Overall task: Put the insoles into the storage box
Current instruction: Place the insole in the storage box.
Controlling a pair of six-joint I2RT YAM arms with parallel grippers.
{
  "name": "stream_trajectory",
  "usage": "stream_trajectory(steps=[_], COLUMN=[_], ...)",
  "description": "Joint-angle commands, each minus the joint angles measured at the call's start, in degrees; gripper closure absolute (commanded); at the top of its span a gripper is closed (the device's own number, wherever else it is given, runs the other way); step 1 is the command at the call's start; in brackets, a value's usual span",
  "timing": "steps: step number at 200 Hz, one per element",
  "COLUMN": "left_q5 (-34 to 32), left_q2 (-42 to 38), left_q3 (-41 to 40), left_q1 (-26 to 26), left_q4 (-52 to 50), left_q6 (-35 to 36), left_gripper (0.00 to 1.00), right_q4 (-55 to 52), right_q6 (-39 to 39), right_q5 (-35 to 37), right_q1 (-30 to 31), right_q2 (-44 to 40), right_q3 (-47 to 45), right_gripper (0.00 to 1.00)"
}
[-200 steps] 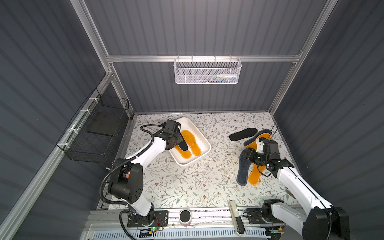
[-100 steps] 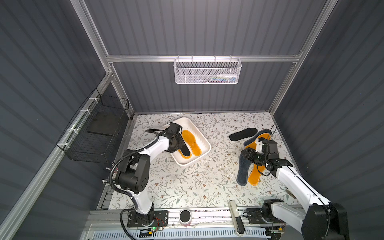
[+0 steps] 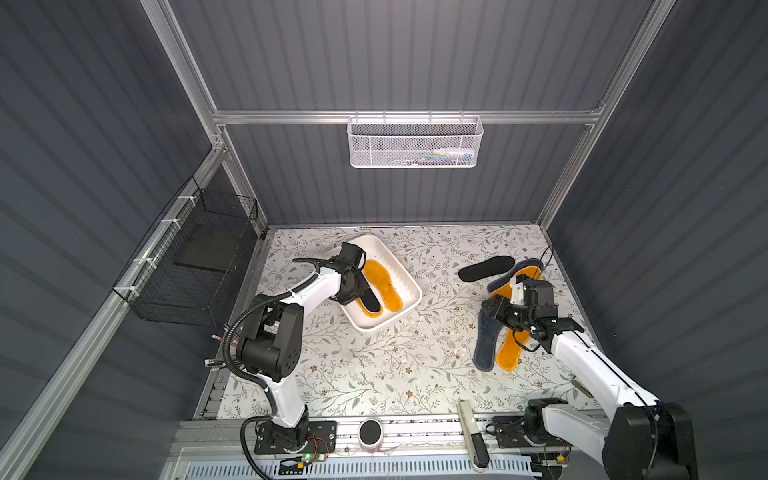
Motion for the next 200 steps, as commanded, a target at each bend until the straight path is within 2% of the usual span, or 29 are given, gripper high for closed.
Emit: stream_trajectory(steps=[1,62,137,161,200], left_q5=[0.02,-1.5,0.94,1.82,1.95], left_q2=[0.87,0.64,2.02,2.12,2.34], left_q3=[1.35,1.42,1.67,1.84,2.19], left_q1=[0.48,0.65,1.22,1.41,1.52], left_q4=[-2.56,-3.71,-3.78,-3.71,-4.15], left_q6=[-0.62,-0.38,-0.19,0.21,0.15], left_gripper=[1.0,1.0,1.0,0.97,0.87], right_q4=[0.64,0.93,0.96,0.96,1.16], right_q6=[-0.25,-0.18,-0.21,-0.22,-0.25], right_q5=[-0.59,-0.69,-0.69,-0.69,-0.8], right_q1=[-0.23,-0.31,-0.36,-0.36,-0.36], right_q2=[-0.29,-0.11,-0.21,-0.1,-0.07], right_q3=[-0.98,-0.99,-1.08,-1.08,-1.08], right_gripper=[0.38,0.38,0.38,0.38,0.38])
